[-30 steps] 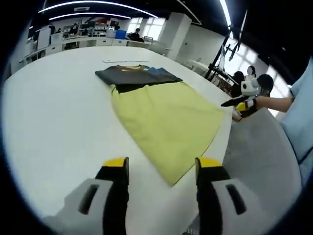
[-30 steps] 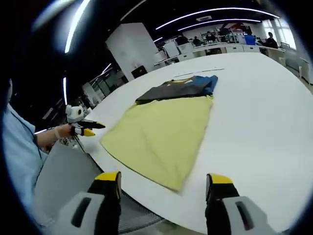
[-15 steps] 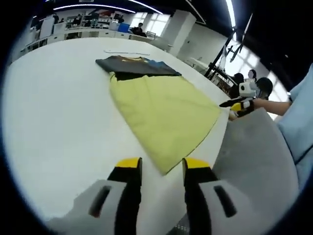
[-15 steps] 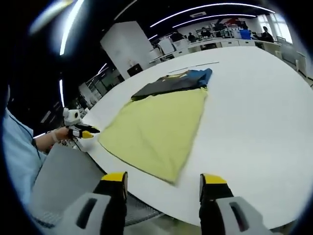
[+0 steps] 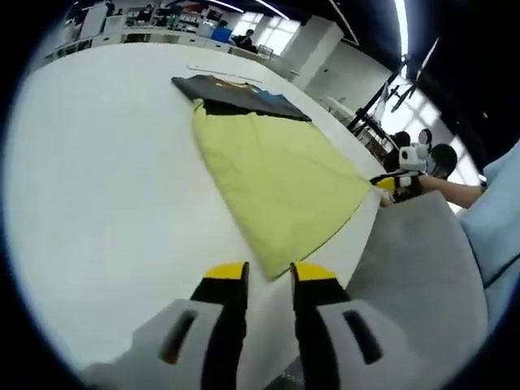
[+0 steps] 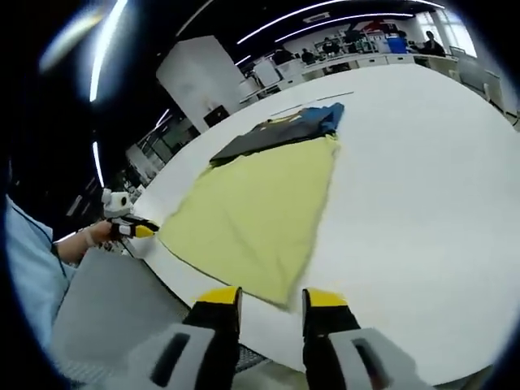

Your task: Fold the garment on the visible template until the final outline fits inside the template.

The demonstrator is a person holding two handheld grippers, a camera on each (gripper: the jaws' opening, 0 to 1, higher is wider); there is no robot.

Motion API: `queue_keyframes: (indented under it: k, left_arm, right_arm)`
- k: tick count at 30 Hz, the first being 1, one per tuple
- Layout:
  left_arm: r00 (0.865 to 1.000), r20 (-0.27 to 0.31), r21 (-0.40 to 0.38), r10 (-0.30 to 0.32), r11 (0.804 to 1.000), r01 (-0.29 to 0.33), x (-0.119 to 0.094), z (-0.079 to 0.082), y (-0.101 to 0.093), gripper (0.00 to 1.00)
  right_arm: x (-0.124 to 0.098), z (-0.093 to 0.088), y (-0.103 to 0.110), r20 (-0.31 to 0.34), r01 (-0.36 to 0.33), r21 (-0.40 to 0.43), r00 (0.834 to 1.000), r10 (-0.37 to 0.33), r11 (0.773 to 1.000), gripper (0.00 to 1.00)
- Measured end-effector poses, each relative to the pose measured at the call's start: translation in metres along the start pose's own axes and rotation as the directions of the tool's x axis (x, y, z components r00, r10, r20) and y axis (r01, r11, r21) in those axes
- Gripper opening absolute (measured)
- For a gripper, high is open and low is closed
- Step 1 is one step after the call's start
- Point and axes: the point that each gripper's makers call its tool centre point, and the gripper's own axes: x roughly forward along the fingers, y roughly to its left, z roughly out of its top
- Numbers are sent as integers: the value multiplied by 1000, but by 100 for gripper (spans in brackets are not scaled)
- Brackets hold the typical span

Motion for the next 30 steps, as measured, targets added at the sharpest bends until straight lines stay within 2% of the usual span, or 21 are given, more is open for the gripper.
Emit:
queue_keyframes:
  k: [5,8,9,12,15,20,23,30]
  left_arm:
    - [1000,9,-30,-14,999,15,4,0,-3,12]
    - [1000,14,-53,-18,998,18,5,1,-2,8]
    - [1000,13,-69,-25,997,26,6,0,-3,7]
    - [1000,-1,-70,-11,998,11,6,-3,-1,0]
    - [1000,13,-74,-18,997,19,5,-2,-3,0]
    - [999,36,-72,-32,997,34,-3,2,-8,0]
    - [998,38,-71,-49,996,52,-9,4,-12,0]
    - [996,33,-88,-86,992,89,-26,-4,-26,0]
  right_arm:
    - [7,2,1,3,-3,5,1000,3,1000,17]
    - [10,4,-7,4,35,8,999,-35,999,6]
    - [11,3,-13,-7,68,3,998,-68,998,0]
    - [12,6,-10,-4,51,7,999,-51,999,0]
    - [8,6,-7,-9,46,-10,999,-46,999,0]
    - [-4,15,0,37,13,51,999,-15,999,0]
    - [-9,18,5,49,8,44,999,-10,999,0]
    - [-21,11,22,33,-33,83,999,30,996,0]
